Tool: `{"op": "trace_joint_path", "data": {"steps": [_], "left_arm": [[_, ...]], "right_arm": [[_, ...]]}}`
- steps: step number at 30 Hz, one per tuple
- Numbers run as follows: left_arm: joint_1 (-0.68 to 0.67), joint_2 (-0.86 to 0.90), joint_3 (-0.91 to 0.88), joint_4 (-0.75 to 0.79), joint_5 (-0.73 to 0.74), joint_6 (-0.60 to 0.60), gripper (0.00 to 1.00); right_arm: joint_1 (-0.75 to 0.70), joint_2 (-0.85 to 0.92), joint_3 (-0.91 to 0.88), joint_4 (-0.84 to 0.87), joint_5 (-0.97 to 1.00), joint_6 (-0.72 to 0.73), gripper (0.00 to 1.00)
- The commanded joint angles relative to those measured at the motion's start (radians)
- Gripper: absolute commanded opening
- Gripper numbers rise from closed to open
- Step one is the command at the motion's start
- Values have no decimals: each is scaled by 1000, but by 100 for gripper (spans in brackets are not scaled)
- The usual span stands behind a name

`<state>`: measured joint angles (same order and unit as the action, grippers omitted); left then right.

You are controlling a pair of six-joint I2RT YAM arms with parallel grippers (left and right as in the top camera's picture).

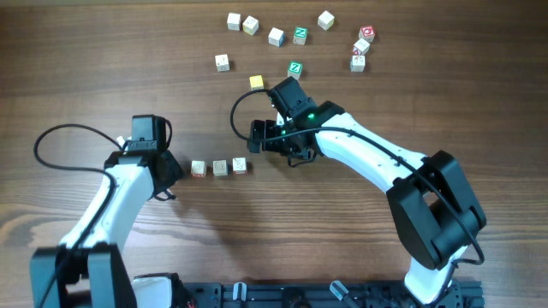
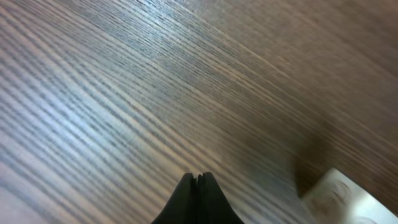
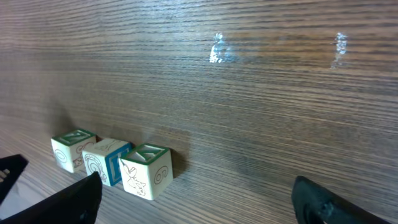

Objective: Form a horizontal line

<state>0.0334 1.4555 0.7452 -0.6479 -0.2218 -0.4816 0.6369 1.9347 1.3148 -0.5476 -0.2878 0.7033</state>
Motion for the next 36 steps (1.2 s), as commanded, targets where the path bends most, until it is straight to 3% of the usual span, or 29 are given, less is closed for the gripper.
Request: {"op": "trace_joint_path", "data": {"steps": [1, 4, 7, 14, 21, 25, 36], "left_arm": [[6, 58, 6, 63, 24, 102, 4], [18, 65, 6, 107, 188, 199, 4], [75, 65, 7, 103, 234, 249, 4], [233, 65, 6, 103, 426, 326, 4], [264, 65, 6, 114, 634, 468, 4], [264, 67, 6, 122, 633, 478, 4], [264, 205, 6, 175, 628, 531, 4]], "right_arm": [[5, -10, 0, -11, 65, 6, 75], [5, -10, -11, -34, 98, 6, 45], [5, -10, -13, -73, 126, 3, 21], [7, -10, -20, -72, 135, 3, 5], [7, -8, -113, 52, 58, 29, 5], [7, -8, -145, 138, -24, 8, 5], [13, -7, -147, 159, -24, 4, 5]]}}
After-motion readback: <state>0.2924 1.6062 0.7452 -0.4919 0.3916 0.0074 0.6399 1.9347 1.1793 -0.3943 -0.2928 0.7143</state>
